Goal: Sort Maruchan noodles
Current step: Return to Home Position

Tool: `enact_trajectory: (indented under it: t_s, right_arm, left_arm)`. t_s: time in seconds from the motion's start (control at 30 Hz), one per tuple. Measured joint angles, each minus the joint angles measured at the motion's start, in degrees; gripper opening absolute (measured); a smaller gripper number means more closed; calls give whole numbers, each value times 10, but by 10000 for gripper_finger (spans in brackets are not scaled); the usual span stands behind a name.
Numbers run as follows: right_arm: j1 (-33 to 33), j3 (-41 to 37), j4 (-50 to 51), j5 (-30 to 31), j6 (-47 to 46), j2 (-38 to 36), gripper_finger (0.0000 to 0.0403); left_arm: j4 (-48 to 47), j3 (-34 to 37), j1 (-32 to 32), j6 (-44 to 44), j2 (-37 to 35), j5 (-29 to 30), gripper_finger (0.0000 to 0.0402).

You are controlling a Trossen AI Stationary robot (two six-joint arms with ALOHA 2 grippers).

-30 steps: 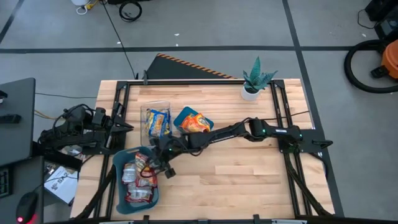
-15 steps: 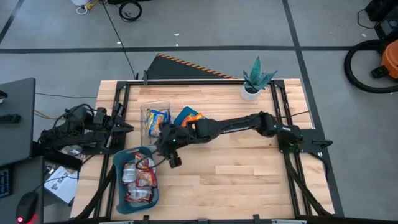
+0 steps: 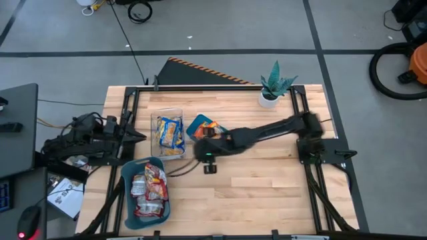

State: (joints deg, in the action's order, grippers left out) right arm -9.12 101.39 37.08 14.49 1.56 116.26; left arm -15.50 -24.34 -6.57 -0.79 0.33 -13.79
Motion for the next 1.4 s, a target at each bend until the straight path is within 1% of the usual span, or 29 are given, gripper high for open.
enact_trajectory:
  t_s: [0.1, 0.17, 0.27, 0.4, 0.5, 0.67, 0.87, 1.07, 1.17, 1.23, 1.4]
  right_arm:
    - [-5, -157, -129, 29, -27, -93, 137]
    - [-9, -255, -210, 50, -40, -153, 133]
    - [-15, -378, -315, 72, -58, -241, 132]
    - [-22, -518, -408, 83, -91, -344, 132]
    - [-22, -606, -478, 86, -104, -416, 132]
    - [-21, -733, -519, 86, -121, -540, 132]
    - [-14, -864, -523, 101, -162, -721, 132]
    - [-6, -966, -534, 101, -185, -882, 132]
    - [-3, -1004, -549, 101, -176, -943, 132]
    - [-1, -1010, -536, 105, -160, -974, 132]
    - [0, -1010, -547, 145, -124, -1006, 132]
  left_arm:
    - [15, 28, 0, 15, 0, 9, 37]
    - [46, 48, 0, 17, 0, 18, 37]
    - [67, 68, 0, 15, 0, 34, 37]
    - [66, 81, 0, 15, -1, 57, 37]
    - [66, 97, 0, 1, -1, 67, 37]
    - [72, 122, 0, -35, -1, 74, 37]
    - [68, 125, 0, -67, -1, 76, 37]
    - [57, 125, 0, -94, -1, 76, 37]
    - [54, 126, 0, -106, -1, 76, 37]
    - [56, 134, 0, -109, -1, 76, 37]
    - [69, 154, 1, -123, -1, 71, 37]
